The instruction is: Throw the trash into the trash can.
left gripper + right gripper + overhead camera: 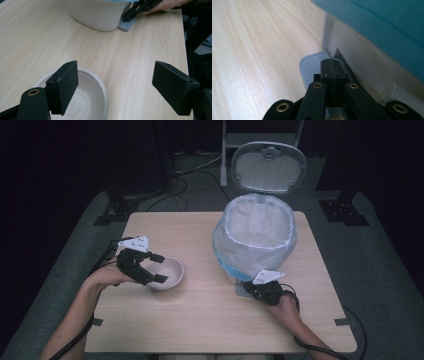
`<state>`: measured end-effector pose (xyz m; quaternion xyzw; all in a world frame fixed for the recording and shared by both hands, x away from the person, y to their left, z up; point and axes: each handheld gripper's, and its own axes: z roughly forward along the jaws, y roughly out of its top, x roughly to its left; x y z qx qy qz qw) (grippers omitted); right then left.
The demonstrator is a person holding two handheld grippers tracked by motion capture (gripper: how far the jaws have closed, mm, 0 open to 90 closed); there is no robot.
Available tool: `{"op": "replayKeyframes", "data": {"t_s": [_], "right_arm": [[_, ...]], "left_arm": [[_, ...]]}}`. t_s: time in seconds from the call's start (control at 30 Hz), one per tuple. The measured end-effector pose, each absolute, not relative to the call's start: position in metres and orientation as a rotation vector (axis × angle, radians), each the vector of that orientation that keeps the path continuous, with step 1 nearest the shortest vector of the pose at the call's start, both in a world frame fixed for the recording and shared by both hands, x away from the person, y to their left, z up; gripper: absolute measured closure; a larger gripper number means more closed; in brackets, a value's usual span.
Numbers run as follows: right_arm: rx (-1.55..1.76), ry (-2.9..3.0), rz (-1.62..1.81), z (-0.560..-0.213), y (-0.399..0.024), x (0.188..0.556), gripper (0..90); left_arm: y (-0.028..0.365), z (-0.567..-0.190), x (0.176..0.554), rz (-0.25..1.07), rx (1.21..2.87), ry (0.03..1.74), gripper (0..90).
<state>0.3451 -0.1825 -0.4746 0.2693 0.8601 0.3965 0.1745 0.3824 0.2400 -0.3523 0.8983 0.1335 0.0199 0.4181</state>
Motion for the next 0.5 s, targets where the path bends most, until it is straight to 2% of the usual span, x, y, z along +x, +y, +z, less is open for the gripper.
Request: {"op": "replayKeyframes", "data": {"t_s": [0.5], "right_arm": [[0.756, 2.435, 1.119, -0.475, -0.183, 0.346, 90.0]], "left_arm": [[0.248, -0.387, 0.38, 0.032, 2.282, 0.353, 21.5]]}}
